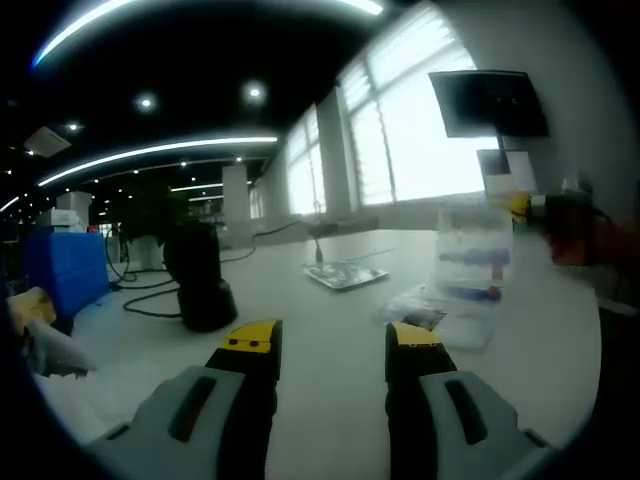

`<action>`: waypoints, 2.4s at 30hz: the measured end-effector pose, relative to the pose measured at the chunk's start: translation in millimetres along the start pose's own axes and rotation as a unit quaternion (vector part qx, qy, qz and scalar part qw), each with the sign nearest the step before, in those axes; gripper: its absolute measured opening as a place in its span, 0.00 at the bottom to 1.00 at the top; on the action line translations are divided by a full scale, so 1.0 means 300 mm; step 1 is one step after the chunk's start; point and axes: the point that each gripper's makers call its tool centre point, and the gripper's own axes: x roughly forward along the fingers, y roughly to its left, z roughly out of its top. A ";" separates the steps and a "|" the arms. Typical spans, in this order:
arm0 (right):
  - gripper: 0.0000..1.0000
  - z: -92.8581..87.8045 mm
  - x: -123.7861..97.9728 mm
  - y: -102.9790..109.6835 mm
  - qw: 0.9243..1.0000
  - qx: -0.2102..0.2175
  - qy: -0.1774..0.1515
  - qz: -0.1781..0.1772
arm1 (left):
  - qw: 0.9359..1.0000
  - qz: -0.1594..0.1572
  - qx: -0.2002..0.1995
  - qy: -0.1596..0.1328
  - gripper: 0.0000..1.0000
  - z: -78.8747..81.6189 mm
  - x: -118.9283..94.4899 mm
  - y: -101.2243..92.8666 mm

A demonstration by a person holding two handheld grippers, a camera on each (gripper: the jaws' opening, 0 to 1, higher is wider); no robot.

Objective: Clip sheet goods on table flip sheet goods clip sheet goods scan sheet goods put sheet goods back to table

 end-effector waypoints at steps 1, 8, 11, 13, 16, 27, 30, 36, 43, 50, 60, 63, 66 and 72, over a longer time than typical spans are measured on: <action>0.00 -0.002 0.000 -0.018 1.000 0.000 0.000 -0.007 | 1.000 0.001 0.000 0.000 0.34 0.000 -0.001 0.001; 0.00 -0.010 -0.001 -0.091 0.999 0.025 0.004 -0.035 | 1.000 0.002 0.000 0.000 0.34 0.000 -0.002 0.003; 0.00 -0.012 -0.003 -0.097 0.999 0.028 0.004 -0.040 | 1.000 0.003 0.001 0.000 0.34 -0.001 -0.002 0.004; 0.00 -0.012 -0.005 -0.104 0.999 0.025 0.006 -0.048 | 1.000 0.004 0.000 0.000 0.34 -0.002 -0.002 0.005; 0.00 -0.023 -0.013 -0.139 0.997 0.023 0.012 -0.069 | 1.000 0.003 0.000 0.001 0.34 -0.002 -0.002 0.004; 0.00 -0.028 -0.025 -0.201 0.994 0.017 0.019 -0.106 | 1.000 0.001 0.002 0.003 0.34 -0.006 0.000 -0.002; 0.00 -0.031 -0.028 -0.204 0.993 0.012 0.021 -0.112 | 1.000 0.001 0.002 0.004 0.34 -0.008 0.001 -0.002; 0.00 -0.044 -0.032 -0.198 0.994 -0.006 0.033 -0.109 | 1.000 0.001 0.002 0.003 0.34 -0.006 0.001 -0.005; 0.12 -0.048 -0.030 -0.190 0.994 -0.007 0.033 -0.102 | 1.000 0.000 0.002 0.004 0.34 -0.008 0.003 -0.004; 0.36 -0.044 -0.018 -0.172 0.995 -0.040 0.038 -0.081 | 1.000 0.000 0.001 0.002 0.34 -0.007 0.003 -0.002; 0.48 -0.005 -0.001 -0.114 0.994 -0.092 0.028 -0.048 | 1.000 0.001 0.001 0.003 0.34 -0.008 0.004 0.000; 0.49 0.007 0.007 -0.114 0.994 -0.099 0.026 -0.045 | 1.000 0.001 0.002 0.003 0.34 -0.008 0.004 0.000; 0.49 0.017 0.006 -0.131 0.993 -0.100 0.025 -0.051 | 1.000 0.001 0.002 0.003 0.34 -0.008 0.003 0.001; 0.50 0.054 -0.004 -0.142 0.991 -0.124 0.009 -0.053 | 1.000 0.000 0.002 0.002 0.34 -0.006 0.002 -0.005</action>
